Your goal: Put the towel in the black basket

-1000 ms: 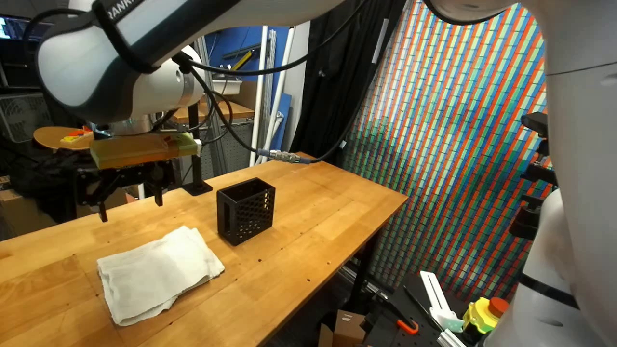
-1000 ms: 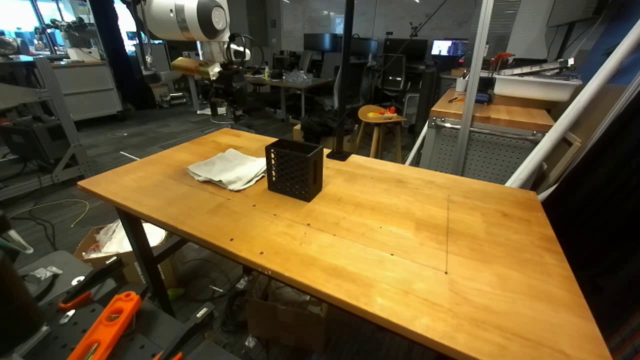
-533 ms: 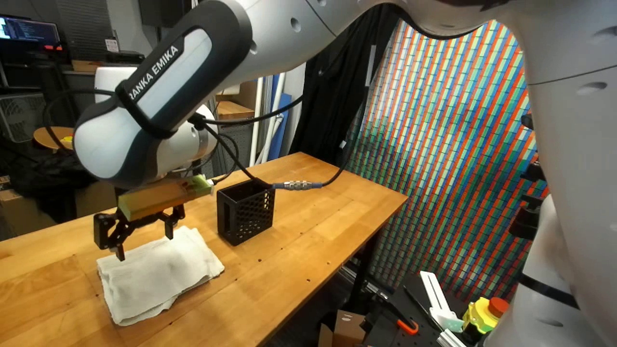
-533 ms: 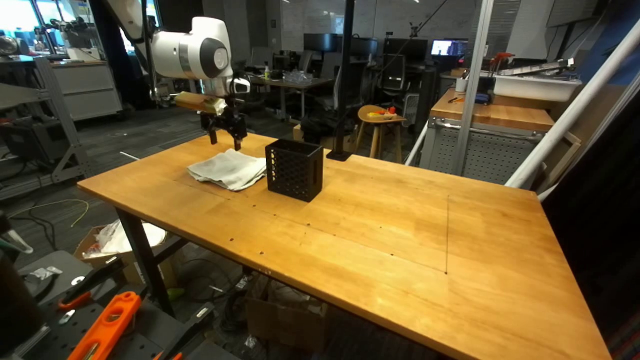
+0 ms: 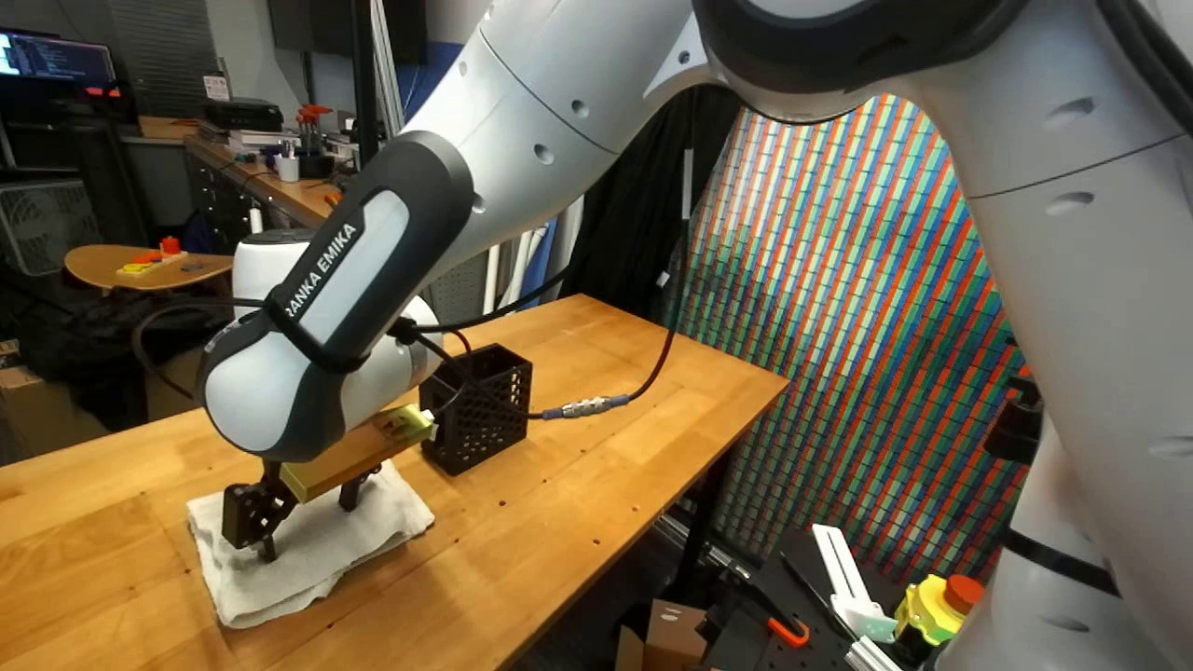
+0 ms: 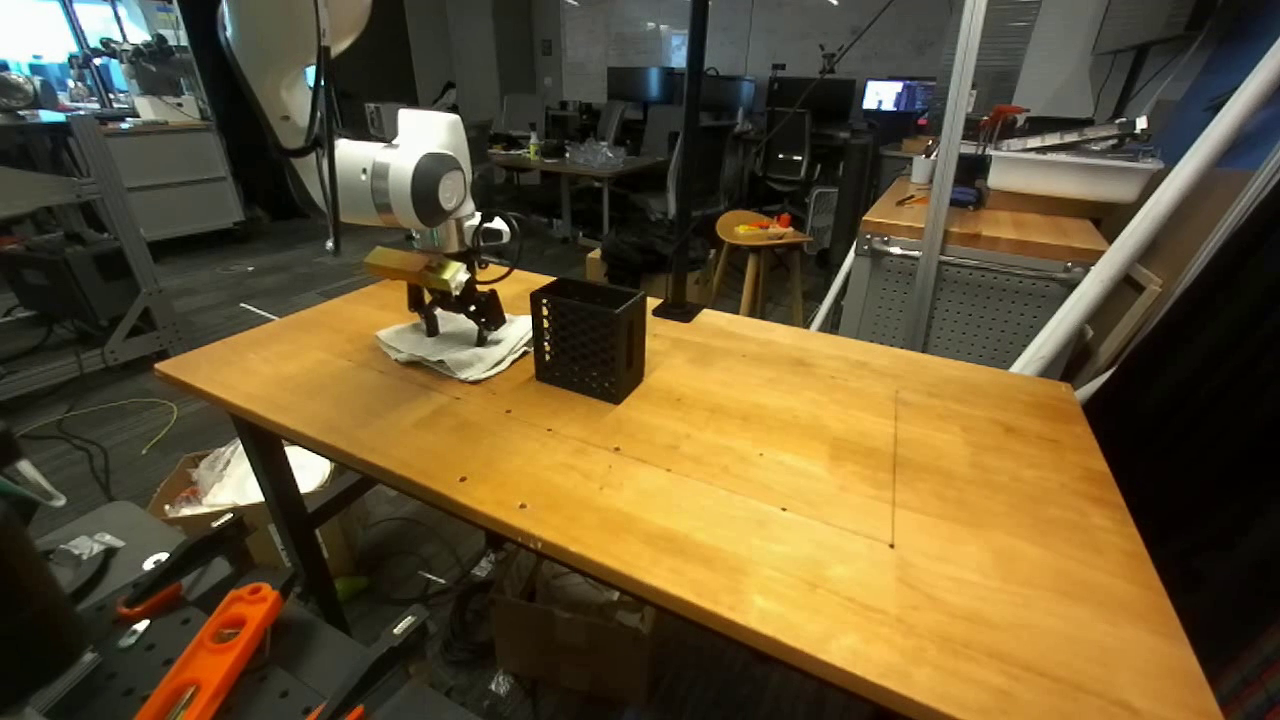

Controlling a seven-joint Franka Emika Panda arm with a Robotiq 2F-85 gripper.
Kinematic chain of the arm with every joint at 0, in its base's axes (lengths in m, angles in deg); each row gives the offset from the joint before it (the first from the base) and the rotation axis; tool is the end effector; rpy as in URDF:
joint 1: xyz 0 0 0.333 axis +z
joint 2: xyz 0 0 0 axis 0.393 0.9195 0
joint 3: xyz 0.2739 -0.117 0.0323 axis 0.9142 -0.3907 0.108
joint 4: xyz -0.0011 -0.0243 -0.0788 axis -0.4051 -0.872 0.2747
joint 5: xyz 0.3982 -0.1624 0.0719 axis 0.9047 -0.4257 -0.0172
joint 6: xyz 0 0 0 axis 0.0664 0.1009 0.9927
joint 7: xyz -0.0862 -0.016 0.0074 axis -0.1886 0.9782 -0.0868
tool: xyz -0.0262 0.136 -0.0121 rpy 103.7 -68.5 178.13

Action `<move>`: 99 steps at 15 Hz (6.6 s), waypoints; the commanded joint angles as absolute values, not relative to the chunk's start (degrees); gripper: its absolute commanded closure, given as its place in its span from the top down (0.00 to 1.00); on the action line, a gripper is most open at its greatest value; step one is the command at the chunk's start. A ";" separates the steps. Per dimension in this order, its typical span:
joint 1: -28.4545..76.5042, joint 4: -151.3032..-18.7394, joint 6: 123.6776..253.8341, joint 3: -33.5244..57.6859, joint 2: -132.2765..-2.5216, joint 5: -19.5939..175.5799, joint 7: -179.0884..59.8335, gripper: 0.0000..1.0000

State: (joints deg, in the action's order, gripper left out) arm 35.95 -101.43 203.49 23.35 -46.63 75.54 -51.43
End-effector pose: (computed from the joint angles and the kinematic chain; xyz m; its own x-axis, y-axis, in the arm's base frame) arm 0.6103 0.2268 0.0821 0.9826 0.1768 0.0577 0.1791 -0.9831 -0.0377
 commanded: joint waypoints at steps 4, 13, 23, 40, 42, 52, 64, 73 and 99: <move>37.43 -102.06 205.93 22.96 -47.33 77.07 -52.27 0.66; 37.62 -104.78 203.53 22.77 -53.01 77.86 -51.01 0.05; 37.44 -105.78 199.09 21.01 -60.58 78.10 -49.22 0.08; 27.93 -107.45 185.23 13.58 -77.48 66.36 -46.46 0.08; 26.42 -107.77 185.83 13.50 -77.29 66.75 -47.92 0.08; 24.93 -107.41 188.15 15.34 -72.92 72.04 -55.00 0.08; 22.25 -107.14 191.22 16.52 -65.46 79.63 -67.16 0.08; 19.84 -102.89 191.82 19.19 -58.11 86.43 -78.15 0.08; 21.20 -97.74 188.39 16.83 -62.55 80.12 -74.42 0.09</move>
State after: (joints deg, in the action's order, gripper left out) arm 20.06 -98.40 189.64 17.27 -60.74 81.86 -76.31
